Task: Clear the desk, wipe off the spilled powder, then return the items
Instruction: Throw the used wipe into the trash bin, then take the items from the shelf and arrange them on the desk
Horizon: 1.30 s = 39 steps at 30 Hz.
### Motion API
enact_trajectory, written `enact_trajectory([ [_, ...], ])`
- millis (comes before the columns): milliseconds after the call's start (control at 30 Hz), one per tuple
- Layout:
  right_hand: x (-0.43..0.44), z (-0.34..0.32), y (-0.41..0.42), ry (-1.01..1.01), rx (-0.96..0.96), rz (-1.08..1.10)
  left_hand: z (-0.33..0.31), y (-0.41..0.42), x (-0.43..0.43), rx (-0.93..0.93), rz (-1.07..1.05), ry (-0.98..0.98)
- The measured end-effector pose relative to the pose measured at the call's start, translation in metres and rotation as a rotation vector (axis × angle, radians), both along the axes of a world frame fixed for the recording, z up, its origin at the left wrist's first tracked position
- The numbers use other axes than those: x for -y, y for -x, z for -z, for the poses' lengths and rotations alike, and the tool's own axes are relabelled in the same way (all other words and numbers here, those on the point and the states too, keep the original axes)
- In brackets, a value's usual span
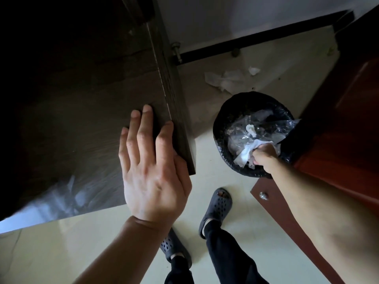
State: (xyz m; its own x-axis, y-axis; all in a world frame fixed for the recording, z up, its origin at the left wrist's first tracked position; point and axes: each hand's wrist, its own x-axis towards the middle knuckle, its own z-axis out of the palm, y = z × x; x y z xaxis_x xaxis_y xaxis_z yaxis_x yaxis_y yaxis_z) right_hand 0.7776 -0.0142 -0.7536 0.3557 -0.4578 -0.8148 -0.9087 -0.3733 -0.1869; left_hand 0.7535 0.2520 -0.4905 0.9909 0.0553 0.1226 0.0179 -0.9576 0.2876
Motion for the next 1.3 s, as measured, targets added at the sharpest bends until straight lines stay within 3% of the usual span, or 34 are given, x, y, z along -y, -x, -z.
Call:
enact_trajectory([
  [200,0.004,-0.054,0.031,-0.025,0.058,0.012,-0.003,0.002,0.0,-0.025,0.005,-0.009],
  [333,0.0,-0.084,0.06,0.008,0.137,-0.106,-0.01,0.002,-0.003,-0.088,0.018,0.002],
  [533,-0.032,-0.173,0.102,0.023,0.215,-0.274,-0.059,0.022,-0.029,-0.405,0.16,0.044],
  [667,-0.059,-0.23,0.124,0.027,0.252,-0.315,-0.109,0.063,-0.066,-0.542,0.135,0.065],
  [1033,-0.179,-0.407,0.129,-0.034,0.405,-0.509,-0.256,0.117,-0.176,-0.471,-0.027,0.179],
  [1300,-0.231,-0.518,0.063,-0.183,0.732,-0.525,-0.321,0.101,-0.212,-0.41,-0.115,0.27],
])
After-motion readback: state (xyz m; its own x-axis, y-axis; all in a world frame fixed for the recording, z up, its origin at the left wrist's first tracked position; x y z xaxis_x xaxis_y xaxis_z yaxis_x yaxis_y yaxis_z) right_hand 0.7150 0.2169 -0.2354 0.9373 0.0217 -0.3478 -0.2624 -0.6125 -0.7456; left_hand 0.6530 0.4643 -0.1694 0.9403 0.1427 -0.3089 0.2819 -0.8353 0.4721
